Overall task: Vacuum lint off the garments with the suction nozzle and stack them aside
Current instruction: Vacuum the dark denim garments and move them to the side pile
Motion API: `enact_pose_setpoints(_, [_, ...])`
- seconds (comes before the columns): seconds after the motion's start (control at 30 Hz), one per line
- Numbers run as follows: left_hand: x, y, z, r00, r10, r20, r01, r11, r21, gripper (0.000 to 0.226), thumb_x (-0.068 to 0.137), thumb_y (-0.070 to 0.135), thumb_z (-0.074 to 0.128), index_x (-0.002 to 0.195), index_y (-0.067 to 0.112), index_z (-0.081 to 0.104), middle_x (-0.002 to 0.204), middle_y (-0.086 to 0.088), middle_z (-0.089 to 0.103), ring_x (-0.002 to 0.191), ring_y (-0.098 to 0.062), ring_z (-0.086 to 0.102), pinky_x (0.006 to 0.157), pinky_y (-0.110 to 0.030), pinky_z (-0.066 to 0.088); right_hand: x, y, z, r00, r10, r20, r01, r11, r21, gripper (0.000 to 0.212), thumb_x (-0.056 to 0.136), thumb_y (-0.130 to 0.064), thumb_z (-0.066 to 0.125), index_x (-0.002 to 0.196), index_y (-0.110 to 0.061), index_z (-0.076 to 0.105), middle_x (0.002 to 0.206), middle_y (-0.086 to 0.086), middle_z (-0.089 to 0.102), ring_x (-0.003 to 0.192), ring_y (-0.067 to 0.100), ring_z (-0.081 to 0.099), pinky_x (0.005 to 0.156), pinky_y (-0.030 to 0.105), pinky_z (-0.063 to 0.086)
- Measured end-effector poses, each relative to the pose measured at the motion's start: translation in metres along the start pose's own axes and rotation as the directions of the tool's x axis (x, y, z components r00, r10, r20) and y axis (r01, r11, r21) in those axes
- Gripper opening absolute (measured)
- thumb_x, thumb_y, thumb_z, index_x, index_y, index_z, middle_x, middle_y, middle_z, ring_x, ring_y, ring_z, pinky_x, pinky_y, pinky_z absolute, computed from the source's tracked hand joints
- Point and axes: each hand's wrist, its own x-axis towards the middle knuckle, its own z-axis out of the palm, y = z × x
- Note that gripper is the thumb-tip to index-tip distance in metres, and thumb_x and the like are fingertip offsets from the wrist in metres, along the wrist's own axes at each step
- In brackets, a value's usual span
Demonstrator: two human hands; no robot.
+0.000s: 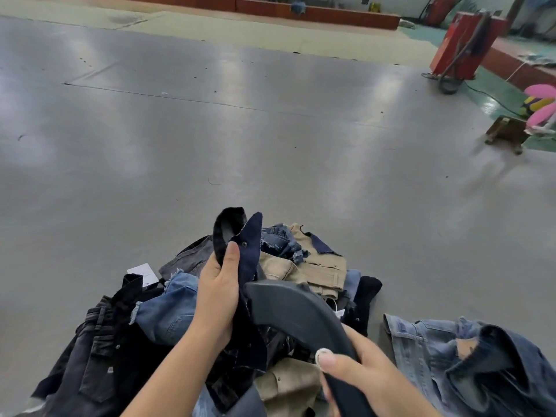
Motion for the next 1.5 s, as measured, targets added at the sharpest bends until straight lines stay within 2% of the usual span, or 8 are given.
enact_pose_setpoints(0.2, [-0.015,-0.004,0.008,0.991,-0.051,0.126,0.048,0.999,0.022,0.027,0.09,0.042,0.053,0.087,0.018,0.064,0.07,-0.001,0.07,0.057,-0.011,0.064,0.048,-0.023,0.049,0.013,-0.01,-0.009,0.98,0.028,-0.198,0.025,0.965,0.26,0.035,0.067,-0.035,0.074,0.091,-0.013,0.061,0.061,0.014,0.057,0.045,0.027,0.054,0.047,0.032,0.048])
enact_pose_setpoints(0.3, [-0.015,0.0,0.007,0.994,-0.06,0.092,0.062,0.998,-0.023,0.026,0.095,0.036,0.05,0.086,0.015,0.063,0.06,0.004,0.067,0.048,-0.006,0.059,0.042,-0.019,0.046,0.012,-0.011,-0.012,0.983,0.021,-0.181,0.029,0.963,0.269,0.028,0.061,-0.041,0.077,0.078,-0.02,0.066,0.062,0.015,0.057,0.045,0.028,0.054,0.047,0.032,0.047])
enact_pose_setpoints(0.47, [-0.009,0.003,0.005,0.989,-0.111,0.101,0.12,0.989,-0.088,0.031,0.093,0.043,0.049,0.093,0.018,0.067,0.077,-0.004,0.074,0.064,-0.014,0.069,0.055,-0.025,0.055,0.006,0.002,0.001,0.999,0.017,-0.029,-0.013,0.991,0.133,0.051,0.065,-0.048,0.075,0.113,-0.034,0.063,0.089,0.004,0.073,0.08,0.021,0.069,0.063,0.022,0.052])
enact_pose_setpoints(0.6, [-0.012,0.005,0.006,0.964,-0.191,0.184,0.214,0.97,-0.117,0.035,0.085,0.042,0.056,0.102,0.014,0.066,0.087,-0.008,0.075,0.069,-0.017,0.071,0.052,-0.024,0.054,0.01,-0.003,-0.004,0.997,0.0,-0.083,0.018,0.976,0.215,0.031,0.066,-0.044,0.075,0.091,-0.027,0.067,0.065,0.015,0.06,0.046,0.028,0.056,0.048,0.031,0.048])
enact_pose_setpoints(0.77, [-0.021,0.006,0.006,0.925,-0.186,0.331,0.208,0.978,-0.029,0.039,0.077,0.043,0.056,0.103,0.016,0.067,0.087,-0.002,0.076,0.068,-0.007,0.07,0.053,-0.014,0.049,0.022,-0.009,-0.021,0.957,0.03,-0.29,0.066,0.947,0.314,0.036,0.07,-0.03,0.078,0.091,-0.008,0.059,0.063,0.016,0.055,0.044,0.028,0.053,0.045,0.033,0.048])
enact_pose_setpoints(0.9, [-0.017,0.009,0.004,0.953,-0.181,0.241,0.202,0.977,-0.066,0.023,0.09,0.037,0.052,0.096,0.019,0.066,0.076,0.008,0.075,0.065,-0.001,0.069,0.051,-0.011,0.049,0.015,-0.011,-0.029,0.936,0.014,-0.352,0.101,0.947,0.306,0.036,0.071,-0.03,0.077,0.088,-0.005,0.057,0.062,0.017,0.056,0.043,0.028,0.054,0.042,0.03,0.046])
enact_pose_setpoints(1.17, [-0.011,0.008,0.006,0.956,-0.246,0.161,0.266,0.958,-0.111,0.029,0.093,0.04,0.051,0.097,0.014,0.065,0.063,0.001,0.071,0.048,-0.006,0.064,0.042,-0.014,0.045,0.001,0.001,-0.003,0.998,0.025,-0.062,-0.011,0.977,0.215,0.045,0.064,-0.043,0.076,0.108,-0.039,0.066,0.078,0.023,0.065,0.063,0.027,0.064,0.053,0.027,0.053])
enact_pose_setpoints(1.5, [-0.02,0.013,0.007,0.916,-0.226,0.332,0.242,0.97,-0.008,0.029,0.09,0.034,0.052,0.108,0.016,0.066,0.092,0.002,0.076,0.079,-0.005,0.071,0.061,-0.013,0.052,0.027,-0.011,-0.023,0.899,0.07,-0.432,0.083,0.942,0.326,0.027,0.075,-0.028,0.068,0.089,-0.008,0.057,0.058,0.011,0.056,0.042,0.027,0.054,0.041,0.031,0.048])
